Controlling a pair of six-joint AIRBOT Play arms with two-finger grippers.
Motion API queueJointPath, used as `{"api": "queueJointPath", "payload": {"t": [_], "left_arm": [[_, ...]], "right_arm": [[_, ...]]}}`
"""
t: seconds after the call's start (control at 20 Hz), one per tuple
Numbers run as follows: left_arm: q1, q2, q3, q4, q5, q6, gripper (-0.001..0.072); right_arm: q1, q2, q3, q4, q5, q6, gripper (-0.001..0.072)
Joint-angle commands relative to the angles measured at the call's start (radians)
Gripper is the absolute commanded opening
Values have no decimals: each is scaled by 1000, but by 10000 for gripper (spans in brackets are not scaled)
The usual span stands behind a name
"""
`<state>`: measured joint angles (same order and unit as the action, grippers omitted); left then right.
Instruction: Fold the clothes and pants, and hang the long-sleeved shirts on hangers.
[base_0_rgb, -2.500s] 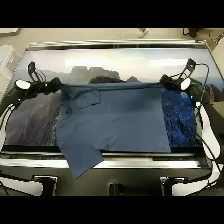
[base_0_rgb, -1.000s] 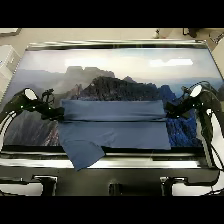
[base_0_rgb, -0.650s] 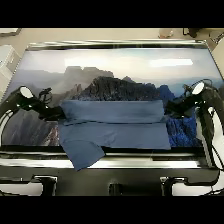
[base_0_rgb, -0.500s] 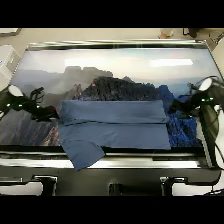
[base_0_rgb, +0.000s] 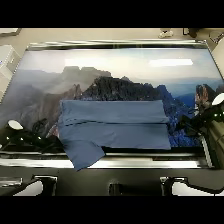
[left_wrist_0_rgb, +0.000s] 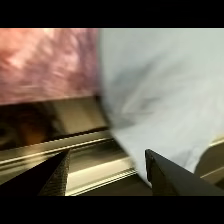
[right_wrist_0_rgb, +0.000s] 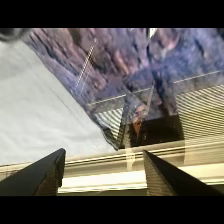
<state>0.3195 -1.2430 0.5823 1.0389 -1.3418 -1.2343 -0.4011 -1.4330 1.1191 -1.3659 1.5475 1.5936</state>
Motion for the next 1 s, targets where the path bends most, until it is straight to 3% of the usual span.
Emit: {"api": "queueJointPath", "payload": {"t": [0.0,0.2,0.25,0.45,0.75,0.95], "left_arm": [[-27,28,-134,-137,91,53,484],[-118,28,-147,-179,140,30,478],[-135,28,-147,-178,138,30,413],[-142,28,-147,-174,86,50,24],[-141,29,-132,-174,77,80,21],[-131,30,-101,-175,62,79,21]], "right_arm": [[-7,18,-37,21,-2,-12,530],[-7,18,-37,39,1,-13,530],[-7,18,-37,38,7,-14,530],[-7,21,-52,33,20,-29,531],[-7,28,-308,91,-64,-120,570],[-7,28,-359,133,-152,-132,563]]}}
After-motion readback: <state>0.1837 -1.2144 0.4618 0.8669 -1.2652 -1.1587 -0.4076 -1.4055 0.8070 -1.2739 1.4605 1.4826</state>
